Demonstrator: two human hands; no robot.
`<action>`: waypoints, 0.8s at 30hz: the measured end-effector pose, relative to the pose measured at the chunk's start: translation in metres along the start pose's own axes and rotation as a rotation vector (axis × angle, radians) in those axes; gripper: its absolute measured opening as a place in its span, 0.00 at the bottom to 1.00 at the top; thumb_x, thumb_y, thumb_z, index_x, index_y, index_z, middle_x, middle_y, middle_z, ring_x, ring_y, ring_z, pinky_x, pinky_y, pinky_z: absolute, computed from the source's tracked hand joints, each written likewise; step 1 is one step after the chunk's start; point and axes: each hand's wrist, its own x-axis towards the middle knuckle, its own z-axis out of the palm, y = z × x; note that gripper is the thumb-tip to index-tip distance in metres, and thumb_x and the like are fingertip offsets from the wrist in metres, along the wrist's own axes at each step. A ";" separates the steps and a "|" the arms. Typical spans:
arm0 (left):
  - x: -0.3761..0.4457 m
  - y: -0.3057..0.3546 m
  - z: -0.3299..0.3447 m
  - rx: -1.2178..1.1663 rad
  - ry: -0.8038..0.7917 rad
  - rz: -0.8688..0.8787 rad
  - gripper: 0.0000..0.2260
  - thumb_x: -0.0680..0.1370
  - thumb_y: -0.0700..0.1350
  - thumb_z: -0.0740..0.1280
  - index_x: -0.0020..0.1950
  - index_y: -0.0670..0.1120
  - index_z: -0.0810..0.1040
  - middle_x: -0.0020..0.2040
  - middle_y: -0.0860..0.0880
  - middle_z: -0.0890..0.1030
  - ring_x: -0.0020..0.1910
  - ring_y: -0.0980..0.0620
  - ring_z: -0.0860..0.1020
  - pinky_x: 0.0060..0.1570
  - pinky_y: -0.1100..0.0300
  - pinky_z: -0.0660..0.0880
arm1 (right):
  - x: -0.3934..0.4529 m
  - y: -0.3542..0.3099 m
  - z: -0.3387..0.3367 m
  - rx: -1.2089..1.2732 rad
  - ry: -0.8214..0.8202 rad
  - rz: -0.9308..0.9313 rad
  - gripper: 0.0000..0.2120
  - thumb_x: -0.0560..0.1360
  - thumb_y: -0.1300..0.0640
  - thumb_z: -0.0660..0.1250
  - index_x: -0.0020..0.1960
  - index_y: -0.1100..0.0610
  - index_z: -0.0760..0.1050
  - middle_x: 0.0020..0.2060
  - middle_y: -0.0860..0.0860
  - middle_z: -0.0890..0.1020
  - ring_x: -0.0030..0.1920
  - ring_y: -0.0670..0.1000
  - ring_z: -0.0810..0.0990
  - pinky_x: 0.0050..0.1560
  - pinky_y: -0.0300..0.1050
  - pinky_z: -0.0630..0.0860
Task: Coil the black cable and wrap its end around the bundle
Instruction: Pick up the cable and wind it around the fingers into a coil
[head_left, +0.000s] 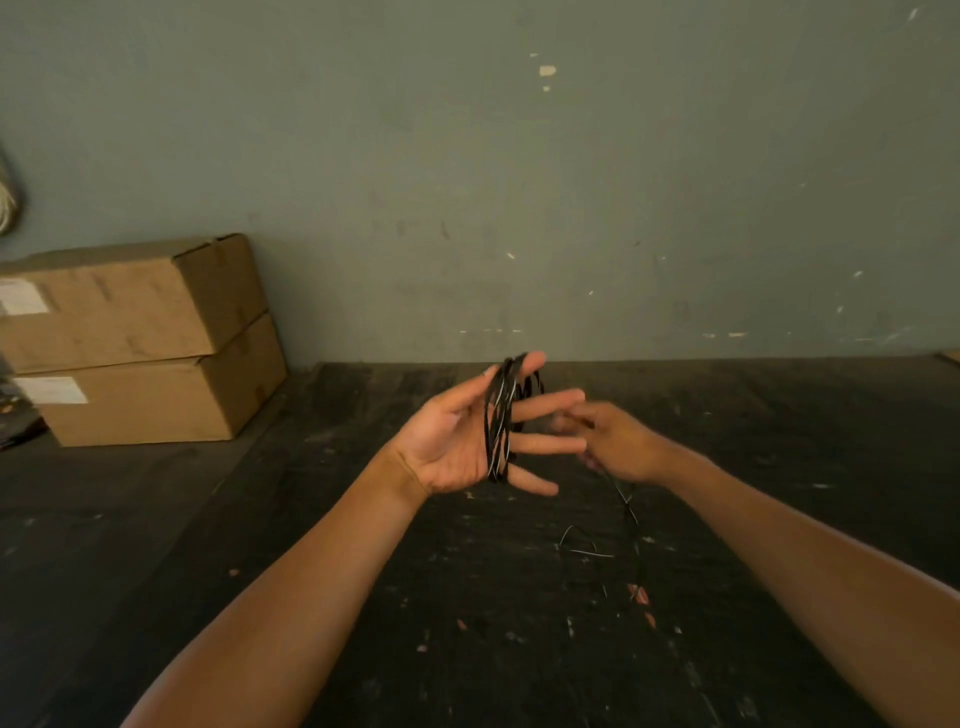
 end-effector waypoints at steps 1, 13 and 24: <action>0.002 0.002 0.001 -0.014 0.002 0.024 0.19 0.81 0.55 0.58 0.72 0.56 0.73 0.79 0.41 0.58 0.75 0.28 0.57 0.62 0.25 0.58 | -0.003 0.007 0.014 0.016 -0.030 0.034 0.12 0.83 0.54 0.56 0.46 0.49 0.76 0.24 0.44 0.75 0.24 0.41 0.71 0.25 0.34 0.70; 0.009 0.000 -0.008 -0.042 0.123 0.061 0.20 0.81 0.54 0.55 0.73 0.55 0.71 0.78 0.40 0.62 0.74 0.28 0.59 0.61 0.25 0.60 | -0.028 -0.009 0.087 0.152 -0.305 0.011 0.14 0.83 0.47 0.55 0.58 0.52 0.76 0.31 0.46 0.68 0.29 0.45 0.66 0.31 0.44 0.67; 0.002 -0.004 -0.026 -0.015 0.294 0.065 0.21 0.79 0.55 0.60 0.72 0.55 0.73 0.77 0.41 0.66 0.73 0.31 0.65 0.60 0.26 0.67 | -0.033 -0.054 0.059 -0.209 -0.385 -0.109 0.20 0.81 0.42 0.55 0.50 0.52 0.82 0.43 0.39 0.80 0.52 0.32 0.75 0.53 0.37 0.69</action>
